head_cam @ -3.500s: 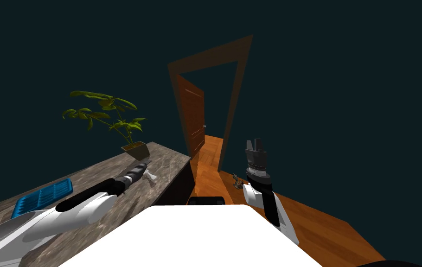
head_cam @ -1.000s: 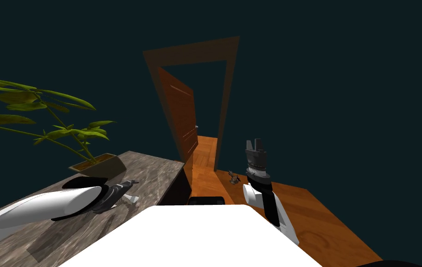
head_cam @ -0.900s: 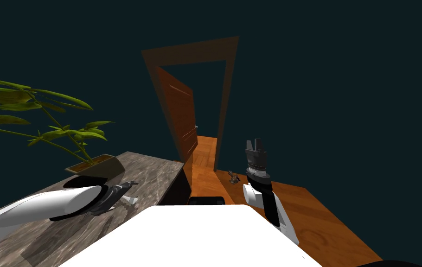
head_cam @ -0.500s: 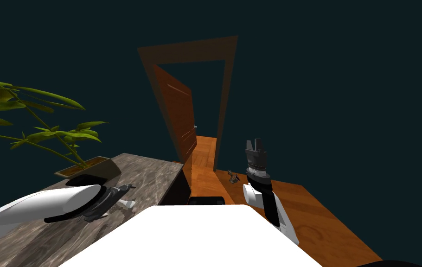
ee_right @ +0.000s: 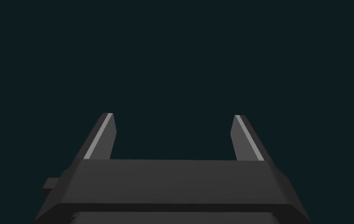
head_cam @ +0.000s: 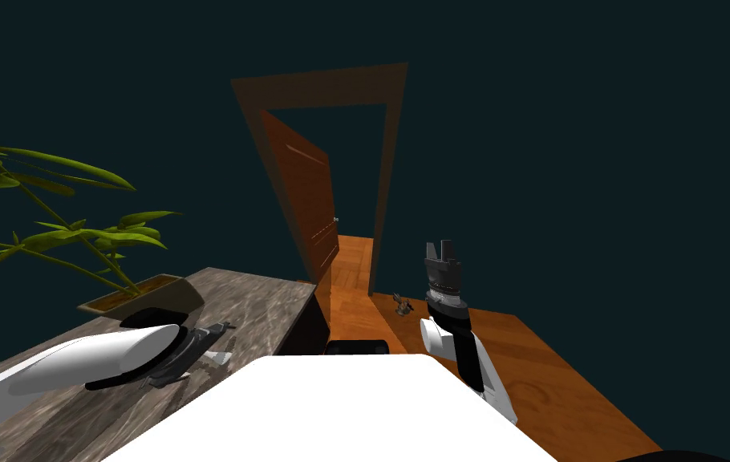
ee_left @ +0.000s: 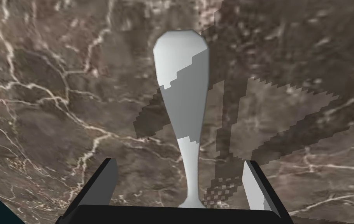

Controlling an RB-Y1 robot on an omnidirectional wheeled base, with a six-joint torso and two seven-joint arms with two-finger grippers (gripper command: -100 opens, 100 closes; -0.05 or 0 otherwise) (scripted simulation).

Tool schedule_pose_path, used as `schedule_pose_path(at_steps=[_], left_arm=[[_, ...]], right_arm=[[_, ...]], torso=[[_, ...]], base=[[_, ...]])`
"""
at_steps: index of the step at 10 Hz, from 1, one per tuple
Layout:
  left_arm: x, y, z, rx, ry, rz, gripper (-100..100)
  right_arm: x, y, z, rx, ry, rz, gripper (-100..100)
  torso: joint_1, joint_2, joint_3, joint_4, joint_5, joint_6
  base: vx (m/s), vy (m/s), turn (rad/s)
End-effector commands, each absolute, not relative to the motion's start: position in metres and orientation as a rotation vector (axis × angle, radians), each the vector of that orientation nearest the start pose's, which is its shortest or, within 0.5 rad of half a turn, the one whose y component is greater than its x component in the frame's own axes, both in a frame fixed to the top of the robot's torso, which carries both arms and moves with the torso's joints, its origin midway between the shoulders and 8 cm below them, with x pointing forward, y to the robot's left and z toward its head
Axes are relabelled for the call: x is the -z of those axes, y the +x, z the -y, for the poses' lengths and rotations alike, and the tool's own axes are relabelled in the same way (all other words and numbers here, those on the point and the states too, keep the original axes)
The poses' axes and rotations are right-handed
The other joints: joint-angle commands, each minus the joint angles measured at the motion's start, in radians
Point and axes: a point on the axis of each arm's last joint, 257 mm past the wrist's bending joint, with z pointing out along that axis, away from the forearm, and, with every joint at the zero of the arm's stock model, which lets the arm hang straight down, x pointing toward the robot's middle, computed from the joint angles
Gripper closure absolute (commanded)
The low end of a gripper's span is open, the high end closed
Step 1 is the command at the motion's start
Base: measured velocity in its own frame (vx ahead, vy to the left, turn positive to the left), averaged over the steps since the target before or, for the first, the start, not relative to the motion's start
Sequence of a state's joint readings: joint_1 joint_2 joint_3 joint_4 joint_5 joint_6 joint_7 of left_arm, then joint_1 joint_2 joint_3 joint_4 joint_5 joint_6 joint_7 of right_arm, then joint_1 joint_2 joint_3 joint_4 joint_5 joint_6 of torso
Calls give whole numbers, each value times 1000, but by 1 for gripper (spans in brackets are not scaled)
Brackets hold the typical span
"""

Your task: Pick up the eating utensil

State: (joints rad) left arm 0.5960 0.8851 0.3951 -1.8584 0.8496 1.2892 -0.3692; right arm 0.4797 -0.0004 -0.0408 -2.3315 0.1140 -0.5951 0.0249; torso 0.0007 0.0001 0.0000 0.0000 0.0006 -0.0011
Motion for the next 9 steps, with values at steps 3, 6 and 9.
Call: schedule_pose_path(at_steps=[3, 6, 9], left_arm=[[347, 181, -560, -51, -1846, -2219, 100], [347, 181, -560, -51, -1847, -2219, 0], [332, 185, -561, -48, -1826, -2231, 100]], right_arm=[[-68, 317, 267, -1209, 438, -572, 0], [-68, 317, 267, -1209, 438, -572, 0], [-68, 317, 267, -1208, 438, -572, 0]], torso=[[0, -1, 0, 0, 0, 1], [0, 0, 0, 0, 0, 1], [-2, 0, 0, 0, -1, 0]], base=[[-1, 0, 4], [0, 0, 0], [9, -17, 71]])
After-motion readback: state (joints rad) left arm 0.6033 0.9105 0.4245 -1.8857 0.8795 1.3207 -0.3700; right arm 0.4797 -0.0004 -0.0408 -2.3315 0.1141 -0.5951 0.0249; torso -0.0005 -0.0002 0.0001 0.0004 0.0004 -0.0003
